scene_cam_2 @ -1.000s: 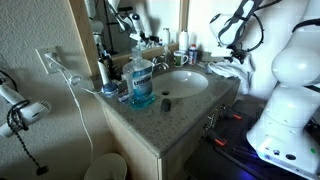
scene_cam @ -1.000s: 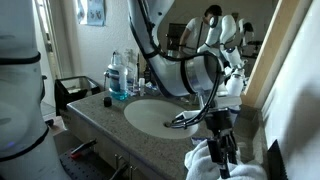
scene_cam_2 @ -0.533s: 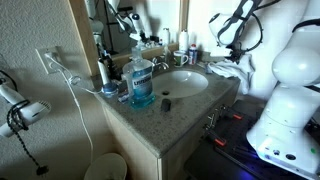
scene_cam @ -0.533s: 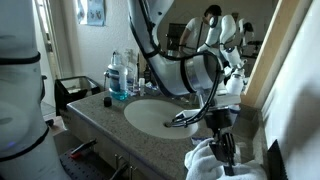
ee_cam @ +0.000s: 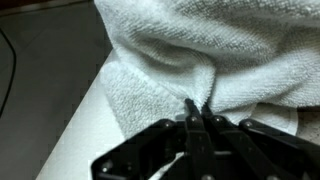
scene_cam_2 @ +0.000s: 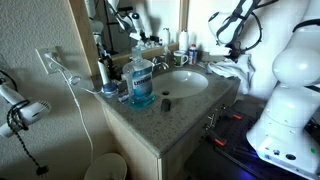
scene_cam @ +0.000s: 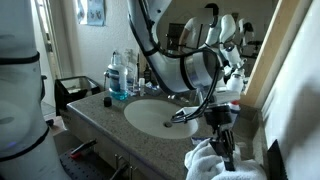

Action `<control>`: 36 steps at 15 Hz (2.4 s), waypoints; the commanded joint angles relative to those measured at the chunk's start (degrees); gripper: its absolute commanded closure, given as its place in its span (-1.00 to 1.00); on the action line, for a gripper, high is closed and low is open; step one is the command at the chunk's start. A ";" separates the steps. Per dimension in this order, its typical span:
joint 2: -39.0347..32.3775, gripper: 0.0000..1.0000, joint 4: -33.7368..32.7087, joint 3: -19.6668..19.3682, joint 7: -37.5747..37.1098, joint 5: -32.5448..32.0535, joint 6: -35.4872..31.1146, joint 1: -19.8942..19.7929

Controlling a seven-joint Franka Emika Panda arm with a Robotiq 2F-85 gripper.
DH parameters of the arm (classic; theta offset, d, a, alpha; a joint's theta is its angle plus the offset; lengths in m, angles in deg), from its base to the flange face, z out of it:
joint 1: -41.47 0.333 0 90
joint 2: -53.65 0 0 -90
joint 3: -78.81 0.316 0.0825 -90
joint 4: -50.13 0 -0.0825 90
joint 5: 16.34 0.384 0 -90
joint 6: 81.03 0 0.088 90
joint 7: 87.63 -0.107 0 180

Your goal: Use the white towel to wipe the outside of the sink

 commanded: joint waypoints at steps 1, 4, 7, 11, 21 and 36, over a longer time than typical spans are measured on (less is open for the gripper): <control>5.23 0.98 -0.16 0.70 0.85 2.75 6.63 2.24; 9.33 0.98 -1.42 2.35 0.21 3.77 16.09 4.07; 13.73 0.98 -2.76 4.60 0.71 5.21 25.28 5.34; 20.25 0.98 -4.74 8.42 4.51 9.49 34.67 7.71; 31.32 0.98 -14.52 18.89 22.72 24.85 51.34 14.05; 27.53 0.98 -7.60 27.83 30.69 49.01 59.05 21.73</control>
